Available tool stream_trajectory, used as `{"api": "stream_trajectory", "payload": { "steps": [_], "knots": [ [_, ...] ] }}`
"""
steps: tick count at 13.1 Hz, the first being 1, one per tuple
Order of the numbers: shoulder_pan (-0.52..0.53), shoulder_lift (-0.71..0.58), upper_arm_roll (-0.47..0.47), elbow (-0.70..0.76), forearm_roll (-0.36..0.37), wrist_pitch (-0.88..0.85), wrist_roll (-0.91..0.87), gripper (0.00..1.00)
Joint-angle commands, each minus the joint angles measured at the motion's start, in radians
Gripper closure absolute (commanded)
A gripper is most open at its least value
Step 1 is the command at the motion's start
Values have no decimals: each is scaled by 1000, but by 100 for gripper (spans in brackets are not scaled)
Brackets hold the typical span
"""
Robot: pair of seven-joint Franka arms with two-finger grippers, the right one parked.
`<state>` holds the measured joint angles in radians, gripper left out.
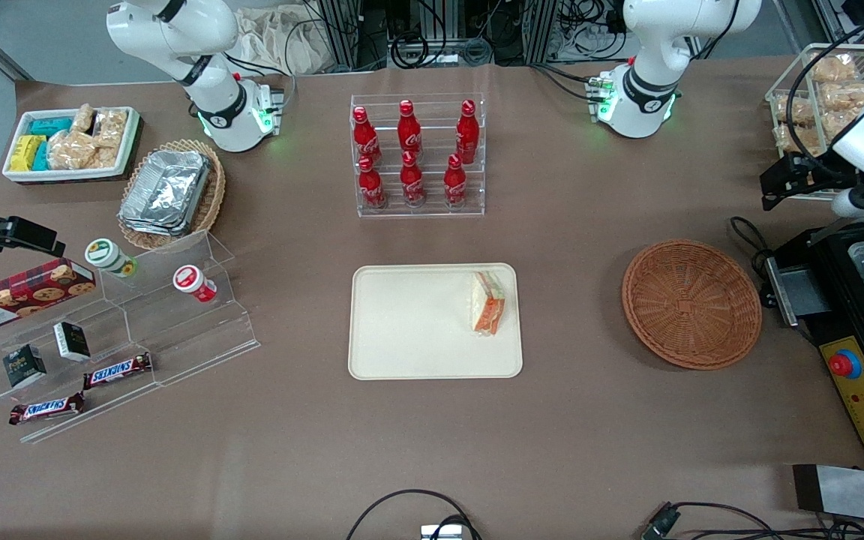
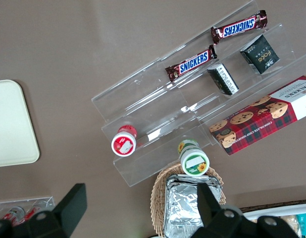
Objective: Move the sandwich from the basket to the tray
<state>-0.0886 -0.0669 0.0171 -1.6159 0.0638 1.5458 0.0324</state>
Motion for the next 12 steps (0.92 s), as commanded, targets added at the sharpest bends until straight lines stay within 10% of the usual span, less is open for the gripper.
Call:
{"api": "stream_trajectory", "payload": {
  "steps": [1, 12],
  "knots": [
    [20, -31, -16, -30, -15, 7, 4, 0],
    [20, -37, -16, -33, -85, 7, -83, 0]
  ]
}}
